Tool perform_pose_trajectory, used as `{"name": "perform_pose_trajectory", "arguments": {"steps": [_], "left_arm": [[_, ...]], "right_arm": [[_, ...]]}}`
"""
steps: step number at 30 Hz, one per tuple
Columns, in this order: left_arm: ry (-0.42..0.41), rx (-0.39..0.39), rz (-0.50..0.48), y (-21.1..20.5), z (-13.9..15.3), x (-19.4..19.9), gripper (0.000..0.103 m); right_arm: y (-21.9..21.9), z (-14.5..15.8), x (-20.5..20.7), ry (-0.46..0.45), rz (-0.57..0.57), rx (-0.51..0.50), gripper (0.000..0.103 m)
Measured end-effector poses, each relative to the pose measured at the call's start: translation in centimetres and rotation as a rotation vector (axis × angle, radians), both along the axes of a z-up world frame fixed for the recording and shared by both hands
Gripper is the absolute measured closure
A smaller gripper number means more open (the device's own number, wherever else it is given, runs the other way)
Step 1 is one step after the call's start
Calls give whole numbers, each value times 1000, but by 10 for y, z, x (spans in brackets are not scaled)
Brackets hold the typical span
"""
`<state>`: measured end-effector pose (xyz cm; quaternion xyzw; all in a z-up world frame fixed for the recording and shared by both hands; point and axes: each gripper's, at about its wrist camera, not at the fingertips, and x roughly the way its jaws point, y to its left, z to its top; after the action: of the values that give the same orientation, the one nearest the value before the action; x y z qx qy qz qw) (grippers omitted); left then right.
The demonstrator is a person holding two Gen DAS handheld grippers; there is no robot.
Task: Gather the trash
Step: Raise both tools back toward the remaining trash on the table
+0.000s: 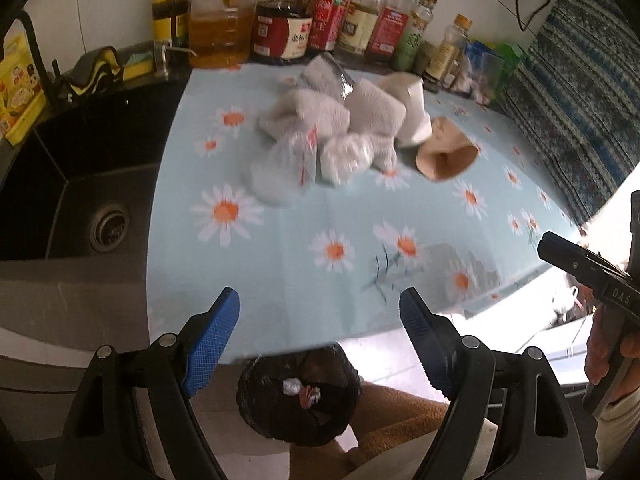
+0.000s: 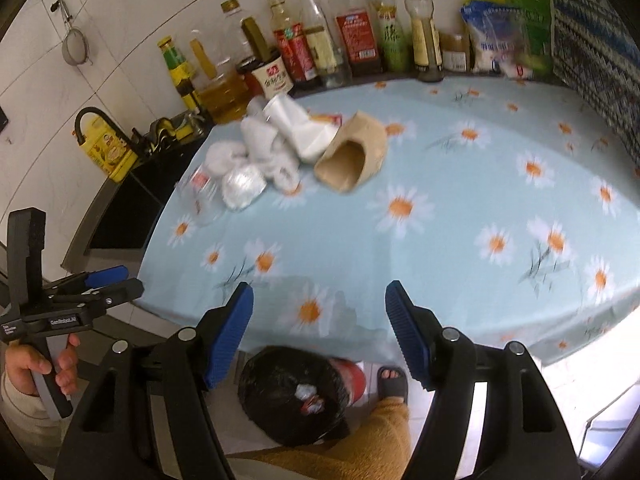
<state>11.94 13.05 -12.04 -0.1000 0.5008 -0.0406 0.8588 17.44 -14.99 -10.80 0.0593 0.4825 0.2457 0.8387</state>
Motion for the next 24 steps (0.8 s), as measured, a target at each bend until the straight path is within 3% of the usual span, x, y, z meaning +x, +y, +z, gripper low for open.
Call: {"name": "perform_pose_trajectory", "arguments": {"steps": [13, 24], "left_arm": [[35, 113, 50, -2, 0, 77, 23], [154, 159, 71, 3, -35, 123, 23]], "right_arm": [[-13, -10, 83, 25, 8, 74, 34], [-14, -37, 134, 127, 21, 153, 34]]}}
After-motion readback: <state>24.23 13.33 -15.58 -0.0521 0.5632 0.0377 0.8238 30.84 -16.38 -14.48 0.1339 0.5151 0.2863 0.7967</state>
